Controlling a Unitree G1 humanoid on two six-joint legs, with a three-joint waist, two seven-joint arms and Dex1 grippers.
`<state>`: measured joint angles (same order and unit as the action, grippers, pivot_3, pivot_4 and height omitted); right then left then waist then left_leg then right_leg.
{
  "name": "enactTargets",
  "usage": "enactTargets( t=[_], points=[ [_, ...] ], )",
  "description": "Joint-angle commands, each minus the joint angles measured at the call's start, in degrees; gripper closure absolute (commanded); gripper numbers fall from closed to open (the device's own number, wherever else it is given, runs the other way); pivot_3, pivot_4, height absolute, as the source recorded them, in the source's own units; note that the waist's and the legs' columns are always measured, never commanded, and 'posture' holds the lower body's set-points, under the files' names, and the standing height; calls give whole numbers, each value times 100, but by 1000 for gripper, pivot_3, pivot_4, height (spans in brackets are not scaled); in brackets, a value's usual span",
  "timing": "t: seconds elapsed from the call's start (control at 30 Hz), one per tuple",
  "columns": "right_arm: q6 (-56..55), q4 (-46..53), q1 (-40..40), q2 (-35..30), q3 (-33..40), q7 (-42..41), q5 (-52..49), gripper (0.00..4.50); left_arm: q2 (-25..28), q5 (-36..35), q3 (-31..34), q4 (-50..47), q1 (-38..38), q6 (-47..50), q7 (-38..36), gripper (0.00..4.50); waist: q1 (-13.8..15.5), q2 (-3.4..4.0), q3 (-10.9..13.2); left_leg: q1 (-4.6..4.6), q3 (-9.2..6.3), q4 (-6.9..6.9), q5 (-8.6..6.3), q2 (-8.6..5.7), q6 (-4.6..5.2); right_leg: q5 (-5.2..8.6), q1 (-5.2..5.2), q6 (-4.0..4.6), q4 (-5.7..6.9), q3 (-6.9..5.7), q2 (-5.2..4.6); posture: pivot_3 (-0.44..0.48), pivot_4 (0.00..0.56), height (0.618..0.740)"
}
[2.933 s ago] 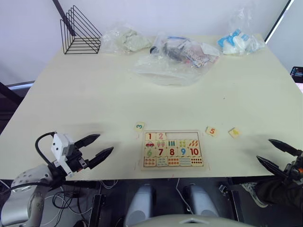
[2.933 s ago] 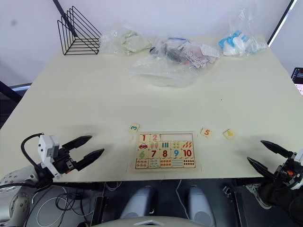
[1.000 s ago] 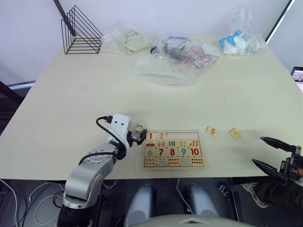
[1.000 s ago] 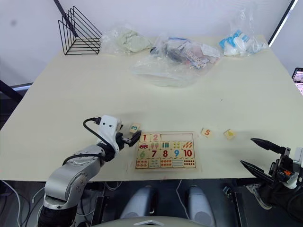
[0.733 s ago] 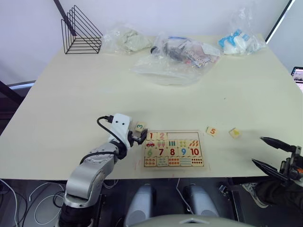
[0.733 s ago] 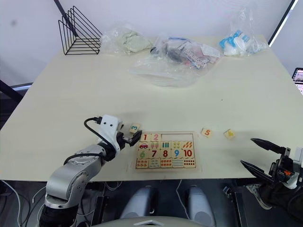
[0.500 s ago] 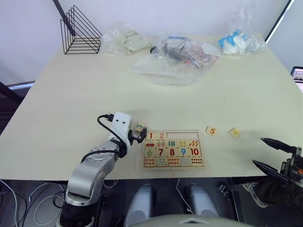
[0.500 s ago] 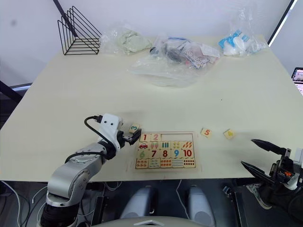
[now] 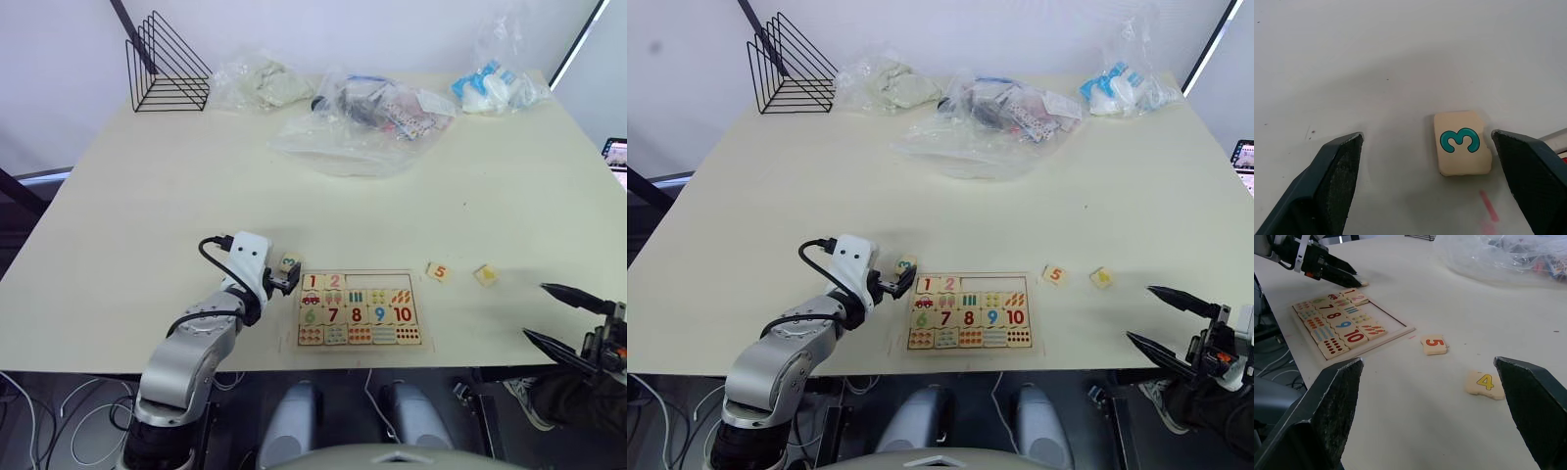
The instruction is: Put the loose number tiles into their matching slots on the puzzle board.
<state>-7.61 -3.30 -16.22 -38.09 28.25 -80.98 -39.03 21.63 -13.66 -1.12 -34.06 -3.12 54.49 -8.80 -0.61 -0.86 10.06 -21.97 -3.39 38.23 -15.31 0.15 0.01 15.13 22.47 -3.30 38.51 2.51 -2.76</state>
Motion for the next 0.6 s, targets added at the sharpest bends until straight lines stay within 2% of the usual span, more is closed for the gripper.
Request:
enactTargets(
  t=[0.03, 0.6],
  points=[
    [10, 117, -8, -94, 229, -15, -125, 0, 35, 81, 34, -107, 11, -116, -41, 36, 0, 0, 0, 0, 0, 0, 0, 0, 0, 0, 0, 0, 0, 0, 0, 0, 150, 740],
    [24, 153, 13, -58, 197, -9, -114, 0, 64, 157, 98, -28, -31, -226, -219, 36, -1, 0, 0, 0, 0, 0, 0, 0, 0, 0, 0, 0, 0, 0, 0, 0, 150, 740]
  ],
)
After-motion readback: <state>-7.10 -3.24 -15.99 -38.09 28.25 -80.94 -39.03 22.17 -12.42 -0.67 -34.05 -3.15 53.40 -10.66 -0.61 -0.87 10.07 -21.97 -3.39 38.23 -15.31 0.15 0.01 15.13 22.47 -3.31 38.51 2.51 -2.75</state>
